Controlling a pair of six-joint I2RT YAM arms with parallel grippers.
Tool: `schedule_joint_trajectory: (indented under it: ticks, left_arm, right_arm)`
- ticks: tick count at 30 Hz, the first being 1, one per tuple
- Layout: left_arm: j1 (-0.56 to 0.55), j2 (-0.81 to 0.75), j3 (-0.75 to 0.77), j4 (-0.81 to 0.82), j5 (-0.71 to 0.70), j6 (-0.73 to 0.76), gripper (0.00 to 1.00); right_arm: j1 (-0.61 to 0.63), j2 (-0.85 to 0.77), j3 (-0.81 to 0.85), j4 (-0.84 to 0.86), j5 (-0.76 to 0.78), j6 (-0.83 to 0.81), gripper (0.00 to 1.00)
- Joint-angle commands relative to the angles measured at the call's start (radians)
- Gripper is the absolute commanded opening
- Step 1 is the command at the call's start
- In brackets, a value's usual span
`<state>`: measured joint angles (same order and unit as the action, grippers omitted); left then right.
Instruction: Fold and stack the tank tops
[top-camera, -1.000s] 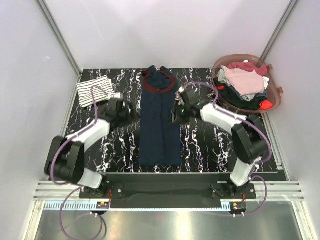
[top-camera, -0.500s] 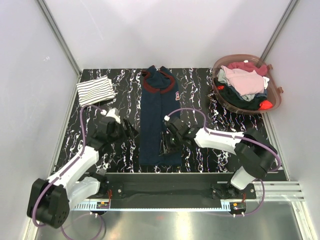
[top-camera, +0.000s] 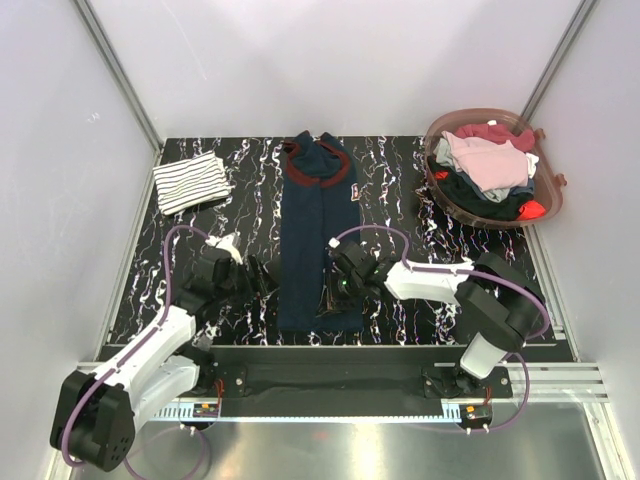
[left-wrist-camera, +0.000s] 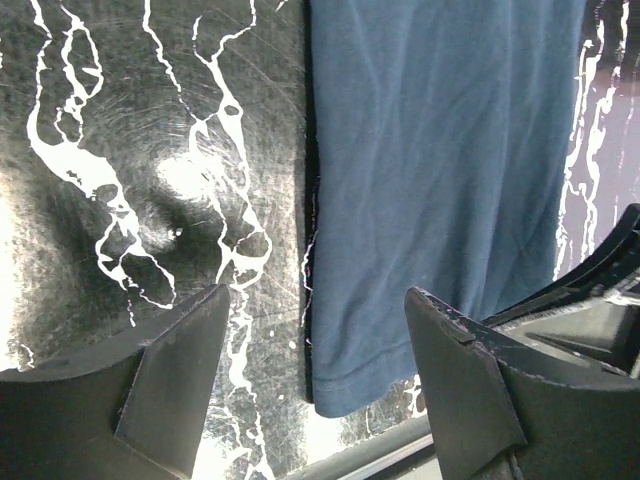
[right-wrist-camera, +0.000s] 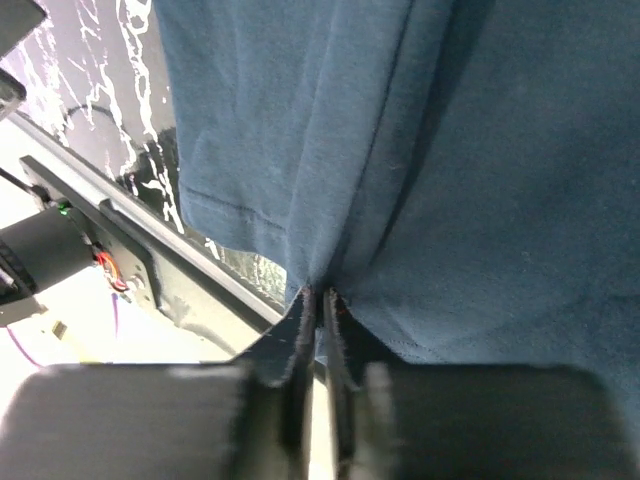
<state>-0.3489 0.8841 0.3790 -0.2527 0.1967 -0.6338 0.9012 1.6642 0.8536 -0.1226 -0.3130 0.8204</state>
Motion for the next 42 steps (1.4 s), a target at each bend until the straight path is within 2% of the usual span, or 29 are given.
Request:
schedule_joint_trajectory:
  ticks: [1,4,11,14,19,22,25,30,38,42]
  left_arm:
    - [-0.007,-0.014,0.009,0.030,0.041,-0.004,0.77]
    - [-0.013,-0.014,0.017,0.023,0.049,-0.004,0.77]
    - [-0.050,-0.010,0.020,-0.020,0.035,-0.032,0.77]
    - [-0.077,-0.008,0.017,-0.043,0.012,-0.047,0.77]
    - [-0.116,0.004,0.009,-0.075,-0.013,-0.084,0.76]
    - [-0.143,0.019,-0.003,-0.072,-0.009,-0.096,0.75]
    - [-0.162,0.029,-0.011,-0.062,0.004,-0.104,0.70]
    - [-0.188,0.019,-0.017,-0.077,0.007,-0.124,0.63]
    - [-0.229,-0.033,-0.043,-0.151,-0.037,-0.179,0.59]
    - [-0.255,-0.011,-0.051,-0.143,-0.039,-0.201,0.57]
  right_arm:
    - [0.011,-0.021,-0.001,0.046,-0.029,0.023,0.03]
    - [0.013,-0.066,0.004,0.044,-0.020,0.032,0.00]
    - [0.011,-0.095,-0.022,-0.045,0.077,0.017,0.01]
    - [0.011,-0.072,-0.073,-0.008,0.078,0.034,0.14]
    - [0.011,-0.024,-0.111,0.011,0.100,0.037,0.18]
    - [0.011,-0.050,-0.134,0.029,0.106,0.031,0.34]
    - [0.013,-0.111,-0.139,0.003,0.124,0.017,0.44]
    - [0.013,-0.202,-0.102,-0.138,0.187,-0.010,0.44]
    - [0.013,-0.348,-0.102,-0.372,0.308,-0.036,0.45]
    - [0.011,-0.354,-0.135,-0.397,0.339,-0.032,0.46]
